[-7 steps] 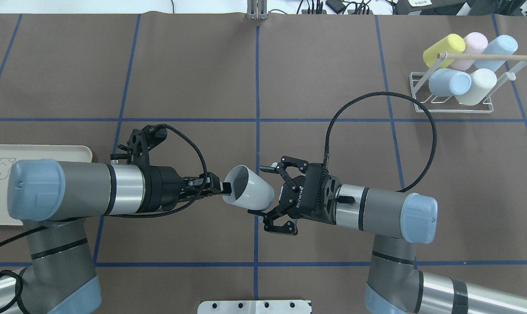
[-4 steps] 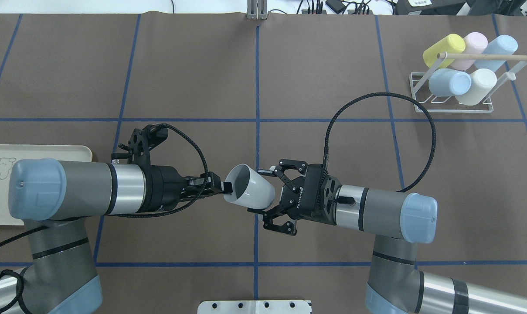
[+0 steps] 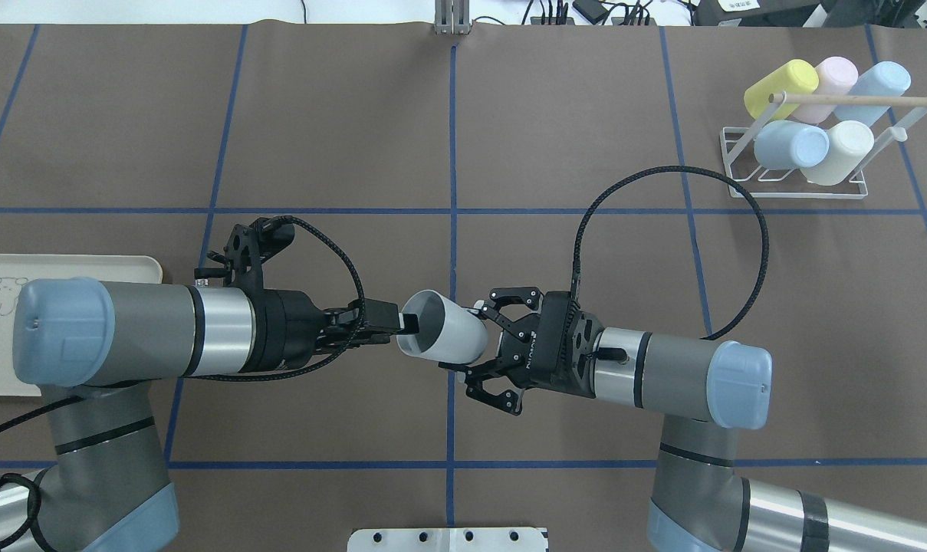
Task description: Transfer IKEA cup to right arm and place on rack
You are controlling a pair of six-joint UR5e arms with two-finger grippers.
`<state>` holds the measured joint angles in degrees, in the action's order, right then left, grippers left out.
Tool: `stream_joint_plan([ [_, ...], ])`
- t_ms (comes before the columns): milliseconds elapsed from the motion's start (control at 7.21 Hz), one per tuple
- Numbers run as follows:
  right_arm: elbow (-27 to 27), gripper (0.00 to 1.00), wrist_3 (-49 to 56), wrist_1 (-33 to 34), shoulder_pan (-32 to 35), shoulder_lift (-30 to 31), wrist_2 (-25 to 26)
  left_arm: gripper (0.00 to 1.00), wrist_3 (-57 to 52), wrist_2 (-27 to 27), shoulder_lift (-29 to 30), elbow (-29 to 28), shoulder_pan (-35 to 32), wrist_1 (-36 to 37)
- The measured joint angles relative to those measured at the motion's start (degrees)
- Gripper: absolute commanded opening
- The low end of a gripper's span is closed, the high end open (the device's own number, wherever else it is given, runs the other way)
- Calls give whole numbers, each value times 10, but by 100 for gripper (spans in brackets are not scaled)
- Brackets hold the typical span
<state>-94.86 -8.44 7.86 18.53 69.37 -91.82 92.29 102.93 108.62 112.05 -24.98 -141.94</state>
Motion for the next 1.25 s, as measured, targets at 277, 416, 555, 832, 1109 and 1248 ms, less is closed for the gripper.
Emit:
stream_joint_plan([
  [277, -2, 40, 0, 14, 10, 6, 0, 100, -2, 2, -12, 2, -18, 5],
  [416, -17, 41, 1, 56, 28, 14, 0, 100, -12, 4, -30, 8, -34, 22],
  [555, -56, 41, 4, 143, 53, 27, -1, 100, -41, 5, -58, 24, -47, 49],
  [832, -148, 41, 36, 363, 97, 40, -3, 100, -137, 6, -151, 82, -81, 111],
  [1109, -211, 38, 138, 550, 151, 42, -4, 100, -277, 19, -275, 130, -152, 132],
  [1248, -236, 36, 208, 626, 184, 46, -4, 100, -352, 37, -325, 138, -202, 131],
])
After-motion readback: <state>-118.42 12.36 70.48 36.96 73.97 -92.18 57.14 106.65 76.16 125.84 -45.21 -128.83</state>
